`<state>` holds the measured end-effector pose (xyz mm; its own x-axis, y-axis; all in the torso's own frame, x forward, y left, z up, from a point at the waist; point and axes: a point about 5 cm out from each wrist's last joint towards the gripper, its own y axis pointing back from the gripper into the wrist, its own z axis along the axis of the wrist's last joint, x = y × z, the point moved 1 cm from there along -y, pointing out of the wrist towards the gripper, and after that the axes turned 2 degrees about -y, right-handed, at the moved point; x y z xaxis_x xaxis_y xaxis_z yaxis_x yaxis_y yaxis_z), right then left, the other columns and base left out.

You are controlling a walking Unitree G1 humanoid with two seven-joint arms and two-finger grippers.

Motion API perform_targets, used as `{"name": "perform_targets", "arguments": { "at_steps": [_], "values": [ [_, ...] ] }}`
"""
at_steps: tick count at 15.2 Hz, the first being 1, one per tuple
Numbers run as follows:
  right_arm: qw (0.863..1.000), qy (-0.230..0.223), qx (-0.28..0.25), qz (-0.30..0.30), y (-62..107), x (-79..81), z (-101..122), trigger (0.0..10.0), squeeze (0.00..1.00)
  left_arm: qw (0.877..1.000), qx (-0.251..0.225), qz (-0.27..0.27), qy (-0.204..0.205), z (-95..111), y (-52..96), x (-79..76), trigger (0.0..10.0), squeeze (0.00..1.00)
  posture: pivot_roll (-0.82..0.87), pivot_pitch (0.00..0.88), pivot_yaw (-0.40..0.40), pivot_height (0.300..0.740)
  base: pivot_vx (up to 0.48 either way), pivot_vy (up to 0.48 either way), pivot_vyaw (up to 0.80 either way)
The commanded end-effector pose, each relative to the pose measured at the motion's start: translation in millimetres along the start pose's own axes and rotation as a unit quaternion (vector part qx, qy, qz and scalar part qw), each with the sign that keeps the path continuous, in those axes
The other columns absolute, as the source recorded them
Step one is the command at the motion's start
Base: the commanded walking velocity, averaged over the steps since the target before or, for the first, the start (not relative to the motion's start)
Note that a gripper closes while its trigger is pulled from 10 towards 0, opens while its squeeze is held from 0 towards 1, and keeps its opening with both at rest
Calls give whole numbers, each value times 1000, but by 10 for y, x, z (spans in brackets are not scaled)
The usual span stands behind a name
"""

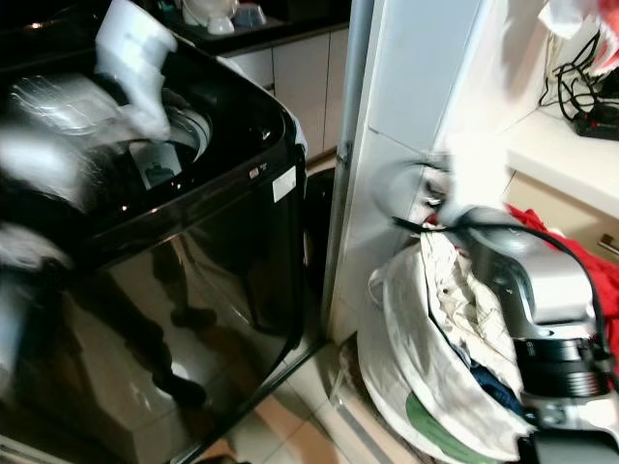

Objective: Clothes washing

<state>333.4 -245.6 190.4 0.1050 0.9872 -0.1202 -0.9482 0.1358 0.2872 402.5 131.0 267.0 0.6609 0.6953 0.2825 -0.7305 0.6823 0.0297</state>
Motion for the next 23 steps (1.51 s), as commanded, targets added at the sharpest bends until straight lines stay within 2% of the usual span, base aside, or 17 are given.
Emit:
{"name": "perform_targets", "arguments": {
  "at_steps": [1,3,4,6,7,10,11,13,14,17,18,20,23],
  "values": [
    [998,2,2,-65,-43,-288,-89,10000,1000,1000,-3,-20,16,-70,2,-166,10000,0,-83,0,46,740,0,0,0],
    [994,18,33,-107,-114,-540,-294,10000,1000,996,-14,-73,57,-181,-5,-533,10000,0,-88,0,52,740,0,0,0],
    [992,19,38,-115,-124,-585,-335,10000,1000,994,-24,-86,63,-184,6,-605,10000,0,-88,0,52,740,0,0,0],
    [989,20,47,-137,-152,-721,-457,10000,1000,987,-58,-127,82,-191,108,-866,10000,0,-86,0,51,740,0,0,0],
    [989,23,48,-139,-155,-737,-477,10000,1000,986,-58,-133,85,-195,136,-910,10000,0,-81,0,49,740,0,0,0],
    [986,12,40,-164,-185,-871,-589,10000,1000,977,-51,-180,98,-212,295,-1187,10000,0,-76,0,48,740,0,0,0],
    [984,8,36,-174,-195,-911,-626,10000,0,974,-50,-196,99,-216,332,-1262,10000,0,-76,0,51,740,0,0,0],
    [983,-41,33,-175,-217,-948,-724,10000,0,975,-45,-199,94,-243,346,-1342,10000,0,-73,0,51,740,0,0,0],
    [983,-50,44,-171,-227,-955,-806,10000,0,975,-40,-197,92,-259,348,-1366,10000,0,-70,0,50,740,0,0,0],
    [984,-13,85,-155,-240,-941,-996,10000,0,977,-29,-189,91,-257,383,-1371,10000,0,-63,0,47,740,0,0,0],
    [983,-16,94,-155,-240,-942,-1028,10000,0,978,-26,-188,89,-260,395,-1368,10000,0,-61,0,44,740,0,0,0],
    [983,-27,103,-148,-246,-930,-1064,0,0,977,-22,-193,87,-260,414,-1377,10000,0,-62,0,43,740,0,0,0],
    [983,-45,104,-143,-254,-916,-1092,0,0,972,-21,-212,97,-261,442,-1430,10000,0,-64,0,44,740,0,0,0]
  ]
}}
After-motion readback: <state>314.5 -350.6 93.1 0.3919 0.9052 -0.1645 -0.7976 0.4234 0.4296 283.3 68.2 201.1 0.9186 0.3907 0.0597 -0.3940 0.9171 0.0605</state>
